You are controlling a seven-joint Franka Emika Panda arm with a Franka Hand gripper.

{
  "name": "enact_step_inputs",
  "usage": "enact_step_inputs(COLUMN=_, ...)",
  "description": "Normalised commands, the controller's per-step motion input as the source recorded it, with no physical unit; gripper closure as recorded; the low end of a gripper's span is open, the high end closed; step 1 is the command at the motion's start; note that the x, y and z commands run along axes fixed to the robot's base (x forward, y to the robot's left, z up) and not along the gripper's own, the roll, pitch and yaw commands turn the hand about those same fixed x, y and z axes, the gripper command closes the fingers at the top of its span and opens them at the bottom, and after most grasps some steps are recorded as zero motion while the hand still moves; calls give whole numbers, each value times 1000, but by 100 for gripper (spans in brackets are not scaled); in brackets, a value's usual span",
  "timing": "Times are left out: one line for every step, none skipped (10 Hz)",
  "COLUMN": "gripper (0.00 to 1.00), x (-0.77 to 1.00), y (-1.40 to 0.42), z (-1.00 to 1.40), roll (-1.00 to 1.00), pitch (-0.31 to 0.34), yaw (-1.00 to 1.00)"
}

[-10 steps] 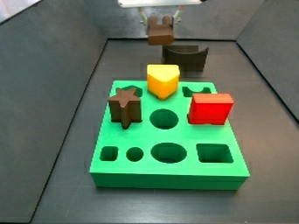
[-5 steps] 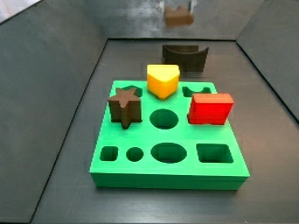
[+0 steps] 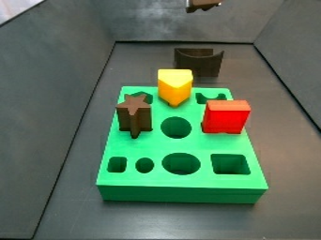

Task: Pick up the square-circle object. Move up. Place the square-circle object on the fixture. Regrasp the square-circle object. Move to above the board. Insert the square-circle object.
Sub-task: Place the square-circle object on the fixture.

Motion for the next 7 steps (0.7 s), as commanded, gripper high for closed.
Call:
enact_step_inputs(gripper=100, x=71, y=42, z=-7, roll=-900, pitch=68, yaw=-131)
enact_step_inputs(gripper=100, x=81, y=42, z=-18, roll=-713, pitch=61, yaw=-122)
enact_step_inputs(gripper=100, x=89, y=46, z=-17, roll=-529, pitch=59, yaw=-110)
enact_step_inputs(gripper=100, x=89, y=44, z=-15, roll=-359, pitch=60, yaw=-99)
enact_step_inputs(gripper=100, x=72, y=30, z=-4, roll=-225, pitch=46, yaw=-88)
enact_step_inputs(gripper=100, x=129, y=133, z=-1000, roll=-1000, pitch=290, yaw=-18)
enact_step_inputs(gripper=100, x=134, y=138, z=-1000, roll=-1000, pitch=285, yaw=-32)
